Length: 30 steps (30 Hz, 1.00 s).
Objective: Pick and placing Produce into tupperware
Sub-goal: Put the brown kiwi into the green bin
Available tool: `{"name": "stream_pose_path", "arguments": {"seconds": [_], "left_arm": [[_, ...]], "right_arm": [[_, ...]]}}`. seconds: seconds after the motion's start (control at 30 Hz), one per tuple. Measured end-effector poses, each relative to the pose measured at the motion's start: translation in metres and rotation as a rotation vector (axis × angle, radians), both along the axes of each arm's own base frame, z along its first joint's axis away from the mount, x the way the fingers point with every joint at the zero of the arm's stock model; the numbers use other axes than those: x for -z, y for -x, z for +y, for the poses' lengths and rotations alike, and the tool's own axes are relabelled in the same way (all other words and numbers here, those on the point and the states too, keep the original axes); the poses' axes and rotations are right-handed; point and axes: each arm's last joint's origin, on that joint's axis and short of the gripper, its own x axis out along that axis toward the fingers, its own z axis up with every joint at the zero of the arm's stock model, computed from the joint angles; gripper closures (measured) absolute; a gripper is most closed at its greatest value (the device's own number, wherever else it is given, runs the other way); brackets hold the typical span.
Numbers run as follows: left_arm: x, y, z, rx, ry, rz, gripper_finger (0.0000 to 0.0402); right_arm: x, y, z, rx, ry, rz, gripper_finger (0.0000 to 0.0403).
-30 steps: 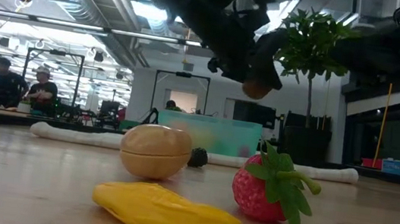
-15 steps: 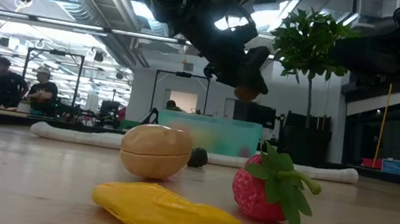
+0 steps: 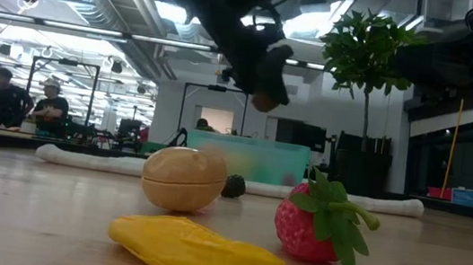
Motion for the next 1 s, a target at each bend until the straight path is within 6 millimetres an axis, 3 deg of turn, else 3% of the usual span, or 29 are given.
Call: {"name": "stream_pose_path", "arguments": {"seconds": [0.17,0.53,1.0], "left_arm": [[-0.001,0.005,-0.001,-0.006,0.014,0.036,0.0164],[0.017,0.025,0.004,-0.082,0.136,0.259,0.0163],[0.018,0.029,0.013,-0.057,0.174,0.265,0.0163]], "right_arm": [[0.000,0.000,0.000,-0.001,-0.006,0.000,0.0276],[0.000,0.000,0.000,-0.001,-0.006,0.001,0.0276],[0.000,0.000,0.000,0.000,-0.001,0.001,0.0276]]}}
